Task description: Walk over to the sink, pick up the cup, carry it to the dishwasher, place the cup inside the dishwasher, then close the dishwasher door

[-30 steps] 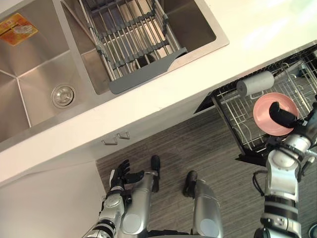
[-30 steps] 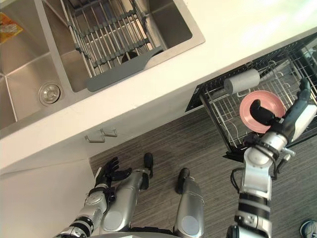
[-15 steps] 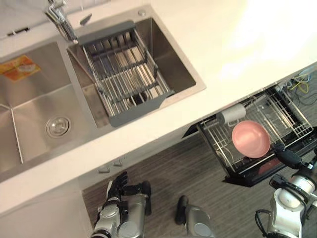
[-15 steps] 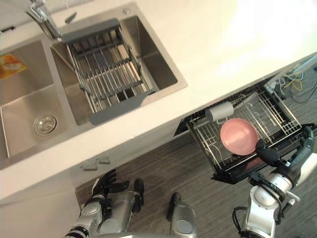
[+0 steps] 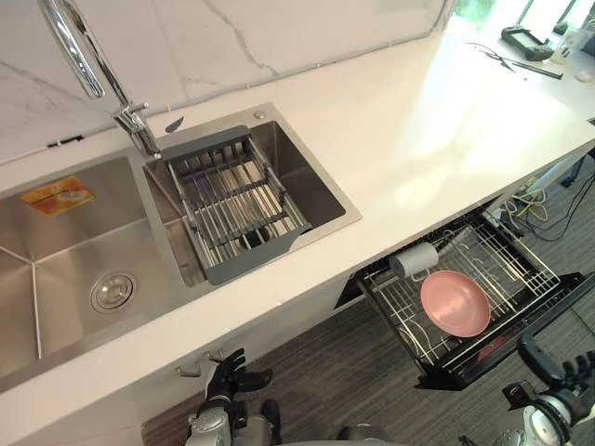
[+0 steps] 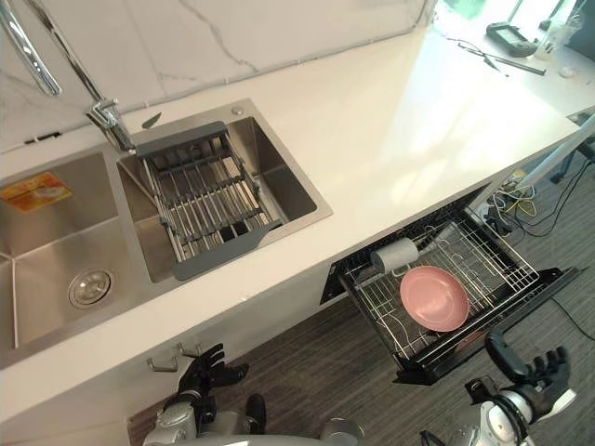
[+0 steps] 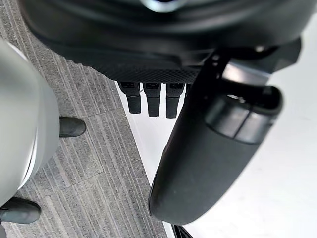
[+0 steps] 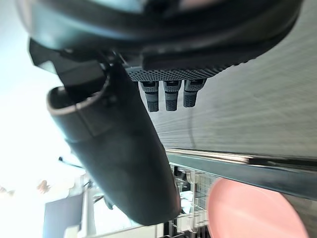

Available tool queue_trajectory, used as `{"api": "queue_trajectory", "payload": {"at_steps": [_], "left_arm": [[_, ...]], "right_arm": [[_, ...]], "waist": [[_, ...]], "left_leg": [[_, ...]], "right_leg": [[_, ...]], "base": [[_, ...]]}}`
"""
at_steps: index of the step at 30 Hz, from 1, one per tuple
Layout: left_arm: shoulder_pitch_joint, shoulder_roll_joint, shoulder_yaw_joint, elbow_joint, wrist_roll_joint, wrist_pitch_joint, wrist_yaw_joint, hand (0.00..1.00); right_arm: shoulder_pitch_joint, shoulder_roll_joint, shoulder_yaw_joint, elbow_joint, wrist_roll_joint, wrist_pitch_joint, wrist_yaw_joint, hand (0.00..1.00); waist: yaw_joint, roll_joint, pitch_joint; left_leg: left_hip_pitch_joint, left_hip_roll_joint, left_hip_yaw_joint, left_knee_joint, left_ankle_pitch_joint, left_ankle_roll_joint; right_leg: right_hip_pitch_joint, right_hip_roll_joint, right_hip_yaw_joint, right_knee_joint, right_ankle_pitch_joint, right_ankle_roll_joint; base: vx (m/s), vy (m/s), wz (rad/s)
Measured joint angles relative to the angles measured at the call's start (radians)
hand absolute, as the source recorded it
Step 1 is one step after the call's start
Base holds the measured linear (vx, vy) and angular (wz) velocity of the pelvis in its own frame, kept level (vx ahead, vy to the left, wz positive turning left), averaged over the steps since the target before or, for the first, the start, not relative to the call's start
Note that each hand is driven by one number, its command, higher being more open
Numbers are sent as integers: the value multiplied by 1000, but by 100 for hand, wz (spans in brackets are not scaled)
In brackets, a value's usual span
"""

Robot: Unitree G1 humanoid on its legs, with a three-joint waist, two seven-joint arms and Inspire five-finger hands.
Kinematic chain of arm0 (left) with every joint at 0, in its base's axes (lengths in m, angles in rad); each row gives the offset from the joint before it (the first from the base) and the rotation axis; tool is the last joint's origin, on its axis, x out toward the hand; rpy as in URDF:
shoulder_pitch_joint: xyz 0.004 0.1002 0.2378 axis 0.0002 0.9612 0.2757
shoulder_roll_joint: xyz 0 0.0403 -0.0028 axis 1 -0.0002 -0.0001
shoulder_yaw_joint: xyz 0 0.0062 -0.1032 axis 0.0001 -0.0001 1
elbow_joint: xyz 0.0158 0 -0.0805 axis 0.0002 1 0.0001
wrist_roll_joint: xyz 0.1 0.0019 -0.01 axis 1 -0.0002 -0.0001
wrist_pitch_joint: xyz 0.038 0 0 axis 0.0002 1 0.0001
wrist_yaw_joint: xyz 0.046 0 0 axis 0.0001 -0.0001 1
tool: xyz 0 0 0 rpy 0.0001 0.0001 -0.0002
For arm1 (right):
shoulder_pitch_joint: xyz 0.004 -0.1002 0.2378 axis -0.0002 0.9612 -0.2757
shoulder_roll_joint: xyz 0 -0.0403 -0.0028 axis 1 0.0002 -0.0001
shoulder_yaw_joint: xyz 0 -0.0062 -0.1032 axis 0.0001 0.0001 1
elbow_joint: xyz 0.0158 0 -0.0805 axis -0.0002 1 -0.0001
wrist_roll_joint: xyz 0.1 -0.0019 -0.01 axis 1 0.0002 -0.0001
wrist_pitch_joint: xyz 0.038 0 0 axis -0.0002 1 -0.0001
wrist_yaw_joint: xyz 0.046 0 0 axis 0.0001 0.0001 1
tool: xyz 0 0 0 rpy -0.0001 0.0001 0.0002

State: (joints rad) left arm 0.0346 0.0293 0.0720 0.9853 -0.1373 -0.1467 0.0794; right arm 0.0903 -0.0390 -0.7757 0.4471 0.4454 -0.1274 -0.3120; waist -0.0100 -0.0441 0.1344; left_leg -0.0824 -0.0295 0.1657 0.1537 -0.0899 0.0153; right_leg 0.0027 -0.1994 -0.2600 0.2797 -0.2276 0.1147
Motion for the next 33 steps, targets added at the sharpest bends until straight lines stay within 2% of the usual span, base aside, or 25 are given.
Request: {"api": "queue_trajectory", "payload": {"at_steps": [5, 10, 16, 20, 25, 33], "left_arm": [[11, -8, 10, 4, 0, 0, -2, 90], [11, -18, 18, 4, -2, -5, -7, 90], [11, -7, 22, -7, -52, -13, -26, 90], [10, -4, 18, -9, -66, -14, -43, 90], [11, 5, 18, -11, -72, -18, -61, 90], [4, 36, -10, -51, -72, -43, -75, 90]], "right_arm": [[-49, -11, -11, 127, 113, -1, 27, 90], [-131, -97, -51, 219, 229, -14, 73, 90], [-193, -131, -42, 224, 354, -29, 150, 90], [-195, -131, -24, 211, 397, -36, 192, 90], [-151, -132, 41, 176, 420, -53, 229, 90], [-119, -170, 229, 42, 409, -55, 271, 90]], "waist": [[-10, 19, -8], [-12, 57, 16], [-9, 99, 81], [-7, 110, 112], [-6, 107, 124], [-4, 77, 177]], "left_leg": [[16, -9, 10, -55, 38, 2], [13, -18, 9, -122, 87, 8], [-24, -32, 10, -148, 109, 15], [-58, -29, 14, -119, 110, 14], [-88, -22, 13, -57, 88, 2], [-105, -14, 9, 6, 51, 9]], "right_leg": [[-16, -3, 16, -1, 3, -3], [-51, -5, 22, 1, 30, -4], [-105, -21, 30, 27, 27, -8], [-130, -28, 15, 49, 5, -20], [-139, -31, 4, 73, -15, -20], [-135, -31, 6, 91, -15, -19]], "base": [[-57, -13, -7], [-104, 15, 0], [-123, 22, 2], [-50, -25, 11], [48, -23, 5], [53, 12, 0]]}}
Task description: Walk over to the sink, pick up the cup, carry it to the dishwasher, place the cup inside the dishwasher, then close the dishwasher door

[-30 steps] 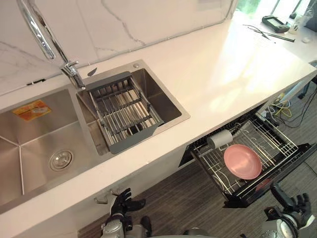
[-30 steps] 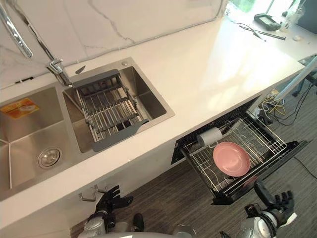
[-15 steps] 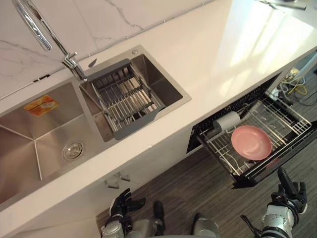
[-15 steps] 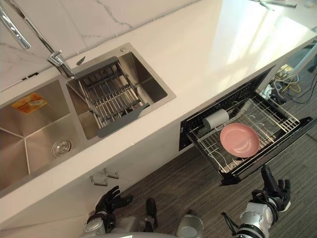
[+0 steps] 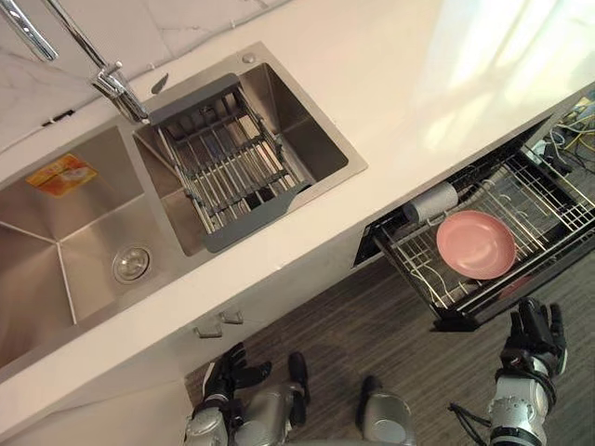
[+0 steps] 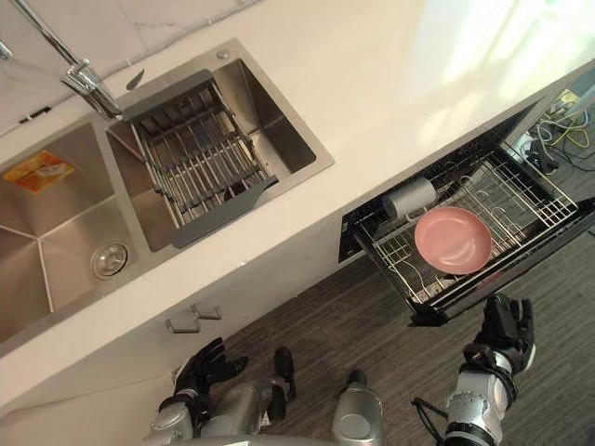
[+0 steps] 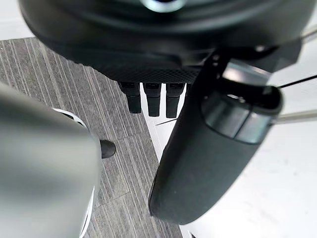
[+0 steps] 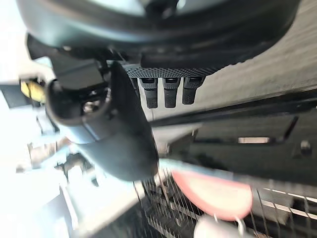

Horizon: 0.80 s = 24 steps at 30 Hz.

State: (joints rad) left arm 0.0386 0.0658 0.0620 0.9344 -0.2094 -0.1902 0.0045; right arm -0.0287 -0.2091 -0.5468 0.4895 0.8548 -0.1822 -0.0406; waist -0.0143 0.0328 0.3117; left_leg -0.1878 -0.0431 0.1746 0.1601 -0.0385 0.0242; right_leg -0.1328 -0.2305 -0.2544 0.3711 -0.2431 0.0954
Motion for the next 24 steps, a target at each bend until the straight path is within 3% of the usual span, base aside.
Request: {"api": "queue_trajectory", "payload": {"at_steps": [8, 12, 24], "left_arm": [[-1, 9, -30, -28, -1, -16, 1, 90], [-10, 8, -33, -30, -8, -16, 6, 90], [-50, 9, -63, -33, -39, -37, 14, 90]], "right_arm": [[-89, -93, 128, -5, -81, 3, -2, 90], [-204, -157, 188, 30, -113, 7, -8, 90], [-534, -279, 333, 187, -210, 31, -61, 90]], "waist": [[1, 13, 53], [2, 29, 84], [24, 44, 111]], "left_leg": [[-33, 1, -26, 37, -6, 0], [-68, 1, -34, 58, -2, 4], [-188, 0, -85, 90, 32, 1]], "right_leg": [[-24, 0, -2, 35, 0, -1], [-48, -2, -8, 46, -4, -6], [-140, -4, -55, 84, -20, -23]], "base": [[-11, 0, 7], [-49, -5, 6], [-32, -14, 14]]}}
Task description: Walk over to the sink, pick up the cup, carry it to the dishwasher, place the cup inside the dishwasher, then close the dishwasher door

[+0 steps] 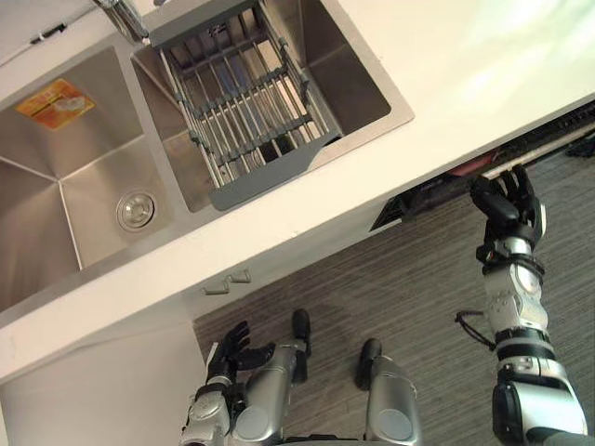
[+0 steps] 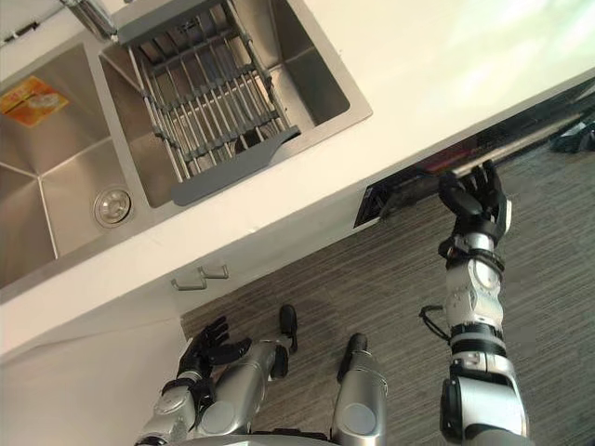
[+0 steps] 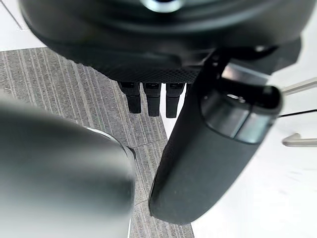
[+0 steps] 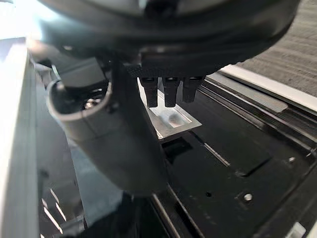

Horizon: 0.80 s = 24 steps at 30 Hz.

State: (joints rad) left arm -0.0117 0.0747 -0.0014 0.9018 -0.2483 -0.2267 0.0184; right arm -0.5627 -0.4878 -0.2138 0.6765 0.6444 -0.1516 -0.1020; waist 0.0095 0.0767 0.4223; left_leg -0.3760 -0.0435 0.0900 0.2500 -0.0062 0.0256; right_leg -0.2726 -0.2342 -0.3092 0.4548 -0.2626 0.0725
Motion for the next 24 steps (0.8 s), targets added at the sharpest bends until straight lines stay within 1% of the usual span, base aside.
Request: {"api": "queue_trajectory", "payload": {"at_steps": [1, 7, 9, 13, 15, 18, 20, 22, 23, 24], "left_arm": [[-4, -1, 0, 0, -7, 0, 2, 90], [-13, -1, -1, 0, -11, -1, 17, 90], [-16, -1, -5, -1, -16, -5, 22, 90], [-17, 0, -6, -1, -17, -5, 26, 90], [-17, 1, -6, 0, -17, -5, 28, 90], [-17, 1, -6, 1, -16, -2, 30, 90], [-18, 3, -6, 0, -15, -1, 30, 90], [-17, 3, -6, 3, -15, 4, 30, 90], [-17, 3, -6, 4, -15, 4, 30, 90], [-17, 2, -6, 5, -13, 5, 30, 90]], "right_arm": [[-53, -21, 25, 36, -29, 12, -15, 90], [-137, -63, 66, 122, -90, 30, -51, 90], [-175, -63, 75, 163, -131, 38, -69, 90], [-198, -69, 106, 179, -181, 54, -85, 90], [-208, -73, 111, 180, -207, 72, -91, 90], [-207, -76, 131, 174, -240, 76, -90, 90], [-143, -76, 135, 70, -271, 83, -80, 90], [-5, -74, 135, -91, -308, 82, -57, 90], [34, -71, 135, -133, -322, 82, -47, 90], [107, -60, 132, -207, -340, 79, -26, 90]], "waist": [[3, 1, 4], [2, 0, 5], [3, 0, 5], [3, 0, 5], [3, 0, 6], [3, -1, 8], [2, -4, 16], [3, -4, 16], [2, -5, 16], [0, -6, 16]], "left_leg": [[-7, 0, -5, 1, 4, 0], [-27, 1, -24, 14, 6, -1], [-35, 6, -28, 13, 14, -3], [-39, 14, -40, -2, 32, -8], [-39, 22, -50, -19, 50, -13], [-29, 31, -53, -37, 65, -20], [-11, 40, -56, -51, 71, -27], [24, 44, -60, -78, 77, -33], [35, 44, -60, -86, 78, -34], [55, 44, -60, -107, 81, -36]], "right_leg": [[-5, 1, -3, 2, 0, 0], [-16, 11, -5, 1, 1, -2], [-23, 19, -5, -2, 8, -9], [-26, 32, -12, -15, 22, -19], [-26, 43, -21, -26, 32, -28], [-23, 56, -20, -35, 40, -37], [-6, 69, -18, -54, 49, -43], [29, 75, -19, -77, 52, -45], [37, 77, -18, -82, 52, -45], [52, 79, -18, -92, 52, -45]], "base": [[-4, -6, 9], [-4, -5, 1], [-42, -4, -2], [-51, -9, 3], [-38, -16, 5], [-16, -18, -2], [-5, -17, -8], [18, -1, 1], [37, -7, 1], [34, -6, -1]]}}
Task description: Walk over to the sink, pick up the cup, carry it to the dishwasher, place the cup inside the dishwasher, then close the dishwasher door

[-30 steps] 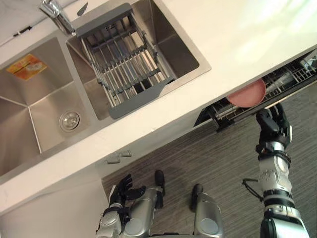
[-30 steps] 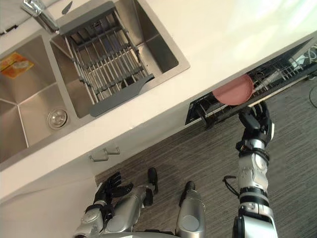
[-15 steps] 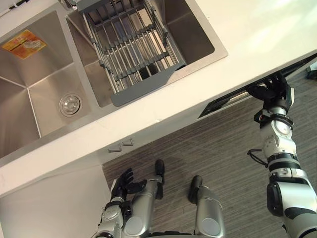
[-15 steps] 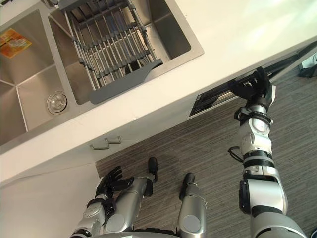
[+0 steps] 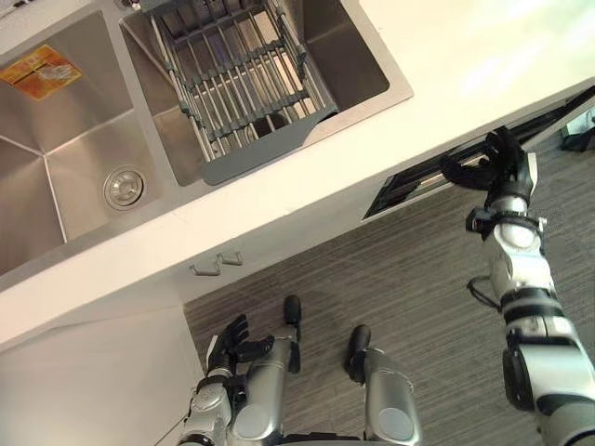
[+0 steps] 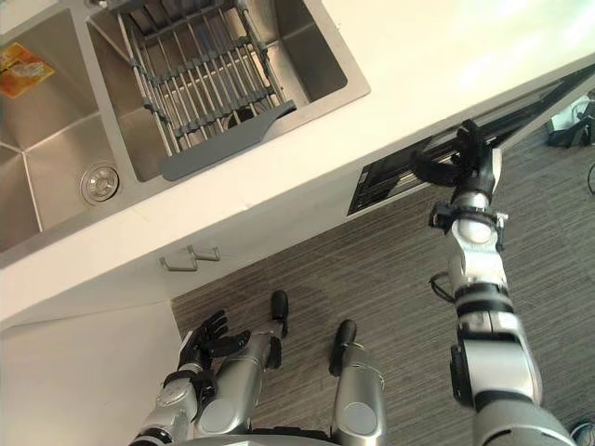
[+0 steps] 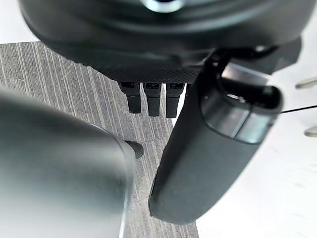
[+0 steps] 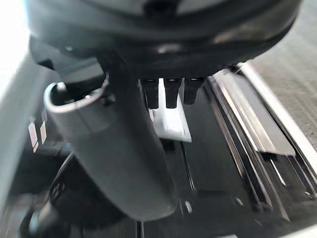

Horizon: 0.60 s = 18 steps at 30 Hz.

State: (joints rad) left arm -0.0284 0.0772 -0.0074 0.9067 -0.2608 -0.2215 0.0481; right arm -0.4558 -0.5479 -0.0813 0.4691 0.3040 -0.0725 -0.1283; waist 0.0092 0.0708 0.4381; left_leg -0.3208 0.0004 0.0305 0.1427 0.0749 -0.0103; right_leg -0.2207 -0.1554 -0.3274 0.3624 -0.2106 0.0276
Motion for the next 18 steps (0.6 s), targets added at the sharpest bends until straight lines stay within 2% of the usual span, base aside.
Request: {"api": "queue_trajectory", "payload": {"at_steps": [3, 7, 8, 9, 12, 15, 18], "left_arm": [[5, 3, 0, 4, 8, 1, -2, 90], [23, 21, 0, 15, 29, 7, -6, 90], [25, 23, 0, 15, 29, 7, -7, 90], [43, 28, 0, 20, 29, 8, -9, 90], [64, 38, 0, 41, 44, 12, -10, 90], [94, 40, 0, 42, 57, 22, -12, 90], [121, 40, -1, 43, 66, 29, -14, 90]], "right_arm": [[158, 55, 0, -109, -30, -37, 57, 90], [330, 141, -1, -127, -72, -38, 101, 90], [340, 146, -1, -127, -74, -38, 103, 90], [413, 171, -1, -132, -101, -38, 115, 90], [502, 205, -2, -138, -133, -39, 130, 90], [551, 242, -4, -115, -158, -48, 133, 90], [560, 303, -24, 21, -198, -52, 132, 90]], "waist": [[-12, -11, -5], [-26, -44, -28], [-27, -46, -30], [-27, -59, -67], [-28, -76, -116], [-29, -77, -165], [-29, -75, -213]], "left_leg": [[36, -6, 0, -33, 10, -6], [89, -11, -6, -56, 11, -7], [91, -12, -6, -58, 11, -6], [103, -18, -6, -72, 11, -6], [133, -28, -6, -89, 10, -5], [163, -35, -7, -114, 14, 0], [210, -41, -7, -156, 23, 11]], "right_leg": [[27, 1, 0, -19, 2, 3], [91, 0, -3, -65, 11, 19], [94, 0, -3, -69, 11, 20], [108, -3, -3, -90, 16, 28], [147, -7, -3, -129, 27, 42], [179, -7, -4, -160, 37, 48], [210, -9, -3, -180, 43, 52]], "base": [[47, 3, -2], [67, 10, 1], [44, 16, -1], [49, 23, 1], [37, 23, 1], [8, 11, 0], [-10, 4, -1]]}}
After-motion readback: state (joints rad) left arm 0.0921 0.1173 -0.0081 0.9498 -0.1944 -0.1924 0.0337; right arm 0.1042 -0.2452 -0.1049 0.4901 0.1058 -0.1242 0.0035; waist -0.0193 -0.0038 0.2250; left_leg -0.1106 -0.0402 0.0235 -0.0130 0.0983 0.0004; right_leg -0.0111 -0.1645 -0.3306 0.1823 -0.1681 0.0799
